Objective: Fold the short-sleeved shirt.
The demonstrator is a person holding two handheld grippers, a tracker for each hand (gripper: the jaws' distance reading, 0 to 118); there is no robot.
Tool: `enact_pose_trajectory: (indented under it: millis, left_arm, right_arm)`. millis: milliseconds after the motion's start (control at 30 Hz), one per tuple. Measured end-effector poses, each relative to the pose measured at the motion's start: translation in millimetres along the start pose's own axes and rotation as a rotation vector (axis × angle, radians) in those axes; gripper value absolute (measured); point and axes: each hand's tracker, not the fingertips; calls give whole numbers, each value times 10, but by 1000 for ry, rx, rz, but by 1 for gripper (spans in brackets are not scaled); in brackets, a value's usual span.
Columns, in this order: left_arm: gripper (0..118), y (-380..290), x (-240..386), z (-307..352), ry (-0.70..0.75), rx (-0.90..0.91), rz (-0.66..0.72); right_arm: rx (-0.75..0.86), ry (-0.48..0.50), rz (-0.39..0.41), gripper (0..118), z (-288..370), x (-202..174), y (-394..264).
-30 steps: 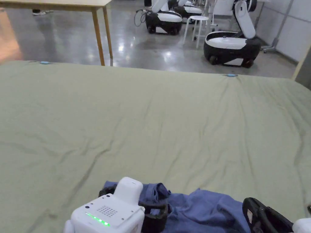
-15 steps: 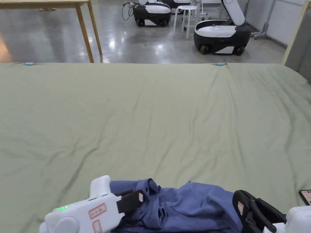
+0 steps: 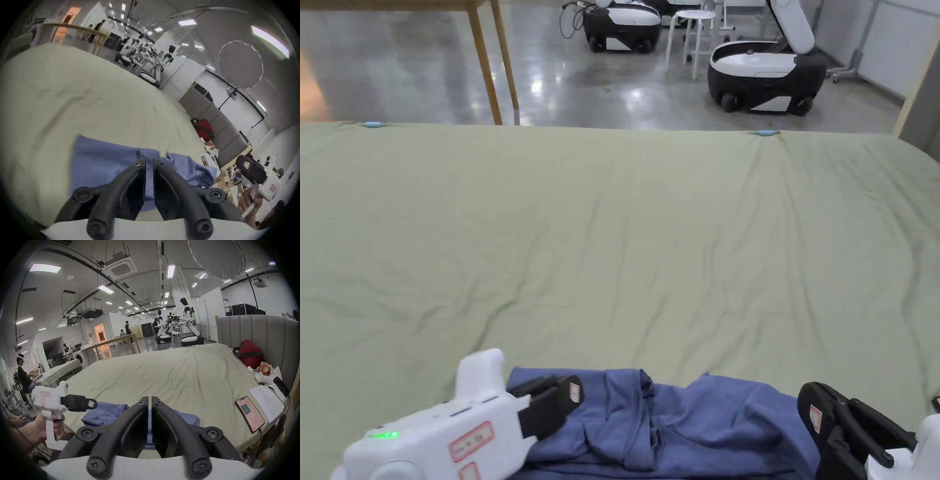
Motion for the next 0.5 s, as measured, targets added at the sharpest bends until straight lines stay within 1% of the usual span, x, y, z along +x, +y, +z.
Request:
enact_pose_trajectory:
  millis: [33, 67, 100, 133, 167, 200, 233, 267, 300, 333, 400, 467, 500]
  left_arm:
    - [21, 22, -98, 112, 28, 14, -3]
    - [21, 35, -233, 225, 26, 16, 1]
    - [29, 61, -422, 309, 22, 3, 22]
    - [52, 54, -555, 355, 20, -27, 71]
    - [92, 38, -712, 394, 8, -64, 127]
    - [113, 8, -835, 437, -15, -70, 159]
    - [116, 9, -987, 469, -46, -48, 200]
    - [116, -11, -1127, 450, -67, -55, 267]
    - [116, -45, -1280, 408, -118, -49, 345]
    - [116, -87, -1424, 336, -186, -52, 425]
    - [116, -252, -1662, 73, -328, -104, 630]
    - [116, -373, -1696, -118, -531, -41, 690]
    - [115, -391, -1622, -221, -597, -30, 717]
  right_arm:
    - [1, 9, 2, 5, -20, -47, 5]
    - [0, 18, 5, 5, -49, -107, 12]
    - [-4, 29, 6, 5, -77, -169, 18]
    - [-6, 43, 4, 5, -96, -221, 19]
    - [-13, 65, -2, 5, -115, -289, 15]
    - [-20, 80, -3, 5, -131, -344, 18]
    - [-21, 90, 2, 5, -141, -408, 15]
    - [-25, 99, 9, 5, -153, -465, 12]
    - [-33, 109, 19, 5, -165, -515, 7]
    - [-37, 112, 25, 5, -179, -550, 3]
    - [-52, 117, 43, 5, -211, -609, -2]
    - [-58, 110, 45, 5, -210, -631, 5]
    - [-57, 104, 45, 5, -201, -627, 15]
